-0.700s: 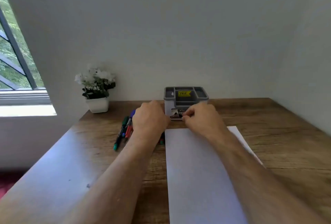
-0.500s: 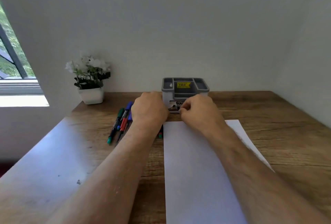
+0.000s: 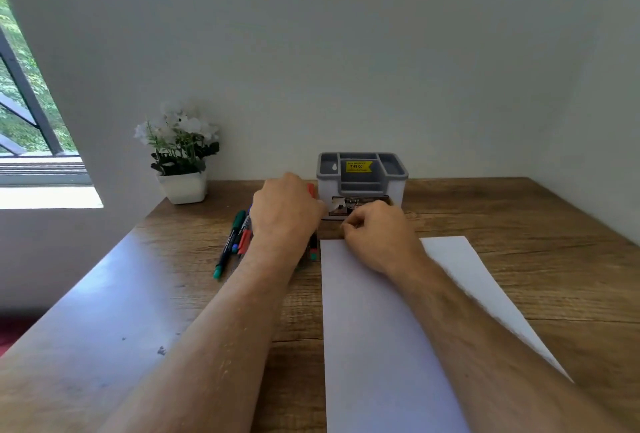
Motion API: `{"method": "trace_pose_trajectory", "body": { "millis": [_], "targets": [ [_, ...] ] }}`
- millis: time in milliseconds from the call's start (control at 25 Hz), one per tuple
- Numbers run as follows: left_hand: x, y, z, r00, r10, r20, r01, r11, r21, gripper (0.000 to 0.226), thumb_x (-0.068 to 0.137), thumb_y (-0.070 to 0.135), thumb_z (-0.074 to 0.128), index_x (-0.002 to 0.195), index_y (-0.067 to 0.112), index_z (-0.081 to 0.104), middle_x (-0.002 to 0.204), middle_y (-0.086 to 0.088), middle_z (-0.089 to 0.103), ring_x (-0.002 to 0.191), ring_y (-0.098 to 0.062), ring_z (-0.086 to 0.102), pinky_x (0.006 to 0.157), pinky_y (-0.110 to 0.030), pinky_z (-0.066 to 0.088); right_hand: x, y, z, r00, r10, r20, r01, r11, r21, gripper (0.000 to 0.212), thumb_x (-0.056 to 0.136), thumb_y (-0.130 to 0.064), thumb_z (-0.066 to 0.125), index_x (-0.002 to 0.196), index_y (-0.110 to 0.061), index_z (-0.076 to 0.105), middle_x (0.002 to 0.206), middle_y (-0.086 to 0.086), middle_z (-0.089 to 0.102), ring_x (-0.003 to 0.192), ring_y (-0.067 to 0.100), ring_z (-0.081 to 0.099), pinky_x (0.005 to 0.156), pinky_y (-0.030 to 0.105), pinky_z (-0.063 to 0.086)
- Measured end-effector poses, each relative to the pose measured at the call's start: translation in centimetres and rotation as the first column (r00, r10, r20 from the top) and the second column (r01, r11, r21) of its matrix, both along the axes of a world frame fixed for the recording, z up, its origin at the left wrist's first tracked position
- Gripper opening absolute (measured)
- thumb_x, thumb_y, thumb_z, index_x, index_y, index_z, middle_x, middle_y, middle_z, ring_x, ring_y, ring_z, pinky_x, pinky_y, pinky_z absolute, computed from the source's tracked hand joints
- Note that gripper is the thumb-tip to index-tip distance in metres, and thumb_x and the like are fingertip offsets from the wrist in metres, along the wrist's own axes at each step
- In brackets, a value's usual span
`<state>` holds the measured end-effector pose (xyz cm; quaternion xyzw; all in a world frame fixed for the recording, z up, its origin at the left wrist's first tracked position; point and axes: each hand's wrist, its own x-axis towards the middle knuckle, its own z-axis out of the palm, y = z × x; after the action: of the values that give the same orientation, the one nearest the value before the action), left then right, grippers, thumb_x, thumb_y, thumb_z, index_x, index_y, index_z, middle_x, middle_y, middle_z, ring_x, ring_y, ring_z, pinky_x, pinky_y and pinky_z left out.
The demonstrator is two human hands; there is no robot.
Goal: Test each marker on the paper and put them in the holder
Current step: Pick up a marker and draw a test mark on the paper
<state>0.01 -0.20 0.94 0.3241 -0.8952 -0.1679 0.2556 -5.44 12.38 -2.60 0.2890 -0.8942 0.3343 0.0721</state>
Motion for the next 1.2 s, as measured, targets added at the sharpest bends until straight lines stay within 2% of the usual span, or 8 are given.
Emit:
{"method": "trace_pose_trajectory", "body": {
  "millis": [200, 360, 520, 640, 840, 960, 1080, 1200],
  "targets": [
    [2.4, 0.5, 0.8, 0.976, 0.012, -0.216, 0.047, 0.963, 0.267, 0.034, 0.071, 0.043, 0.070, 0.058, 0.013, 0.065, 0.052, 0.000, 0.064, 0.046, -0.019, 0.062, 0.044, -0.025, 0.048, 0.5, -0.1, -0.7, 0.992, 0.060, 0.109, -0.036, 0.978, -0.207, 0.013, 0.093, -0.030, 0.063, 0.094, -0.025, 0.075, 0.090, -0.010, 0.071, 0.085, 0.003, 0.062, 0.078, 0.028, 0.053],
    [3.3, 1.2, 0.8, 0.940, -0.022, -0.342, 0.157, 0.914, 0.374, 0.035, 0.076, 0.043, 0.070, 0.062, 0.011, 0.072, 0.057, -0.001, 0.069, 0.059, -0.021, 0.070, 0.057, -0.033, 0.059, 0.9, 0.0, 0.6, 0.975, 0.010, 0.224, 0.094, 0.887, -0.451, 0.022, 0.098, -0.032, 0.054, 0.098, -0.022, 0.074, 0.080, -0.008, 0.070, 0.066, 0.002, 0.061, 0.055, 0.013, 0.044],
    [3.3, 2.3, 0.7, 0.915, -0.088, -0.395, 0.234, 0.911, 0.338, 0.034, 0.073, 0.052, 0.073, 0.060, 0.020, 0.072, 0.055, 0.010, 0.068, 0.051, -0.006, 0.065, 0.047, -0.025, 0.054, 1.4, 0.5, 2.2, 0.805, 0.293, 0.516, 0.140, 0.752, -0.645, 0.040, 0.096, -0.052, 0.050, 0.097, -0.020, 0.074, 0.080, 0.004, 0.076, 0.063, 0.017, 0.072, 0.051, 0.028, 0.055],
    [3.0, 3.2, 0.1, 0.914, -0.199, -0.352, 0.329, 0.873, 0.360, 0.030, 0.076, 0.050, 0.076, 0.065, 0.022, 0.074, 0.059, 0.011, 0.070, 0.054, -0.001, 0.066, 0.051, -0.021, 0.054, 1.7, 0.8, 2.6, 0.742, 0.387, 0.547, 0.119, 0.727, -0.676, 0.035, 0.093, -0.050, 0.057, 0.092, -0.021, 0.077, 0.087, 0.003, 0.077, 0.077, 0.021, 0.075, 0.063, 0.035, 0.060],
    [3.0, 2.5, 0.3, 0.860, -0.212, -0.463, 0.448, 0.749, 0.488, 0.029, 0.079, 0.052, 0.072, 0.070, 0.025, 0.076, 0.066, 0.008, 0.073, 0.063, -0.004, 0.068, 0.062, -0.024, 0.050, 1.5, 1.3, 3.0, 0.692, 0.413, 0.593, 0.202, 0.677, -0.707, 0.027, 0.099, -0.032, 0.052, 0.094, -0.016, 0.074, 0.077, 0.008, 0.068, 0.051, 0.015, 0.059, 0.043, 0.028, 0.047],
    [3.1, 2.2, 0.2, 0.800, -0.190, -0.569, 0.528, 0.673, 0.517, 0.024, 0.083, 0.052, 0.068, 0.078, 0.030, 0.076, 0.068, 0.014, 0.071, 0.059, 0.004, 0.061, 0.064, -0.025, 0.046, 1.7, 1.3, 3.1, 0.680, 0.471, 0.561, 0.112, 0.690, -0.715, 0.024, 0.102, -0.022, 0.047, 0.102, -0.015, 0.070, 0.071, 0.003, 0.056, 0.048, 0.009, 0.046, 0.041, 0.024, 0.040],
    [3.0, 2.2, -0.1, 0.787, -0.176, -0.592, 0.556, 0.621, 0.553, 0.026, 0.084, 0.049, 0.068, 0.084, 0.023, 0.076, 0.068, 0.011, 0.071, 0.052, 0.005, 0.058, 0.061, -0.021, 0.044, 2.2, 1.3, 2.8, 0.742, 0.426, 0.518, -0.038, 0.797, -0.602, 0.027, 0.103, -0.029, 0.046, 0.098, -0.016, 0.070, 0.065, 0.000, 0.058, 0.046, 0.007, 0.044, 0.039, 0.022, 0.037],
    [2.8, 1.7, -0.2, 0.799, -0.100, -0.593, 0.528, 0.588, 0.613, 0.025, 0.082, 0.044, 0.072, 0.078, 0.019, 0.076, 0.070, 0.004, 0.072, 0.052, 0.002, 0.057, 0.063, -0.027, 0.044, 2.4, 1.2, 2.3, 0.888, 0.281, 0.364, -0.122, 0.908, -0.402, 0.034, 0.099, -0.043, 0.048, 0.095, -0.021, 0.074, 0.064, -0.003, 0.065, 0.047, 0.003, 0.050, 0.044, 0.021, 0.041]
  ]
}}
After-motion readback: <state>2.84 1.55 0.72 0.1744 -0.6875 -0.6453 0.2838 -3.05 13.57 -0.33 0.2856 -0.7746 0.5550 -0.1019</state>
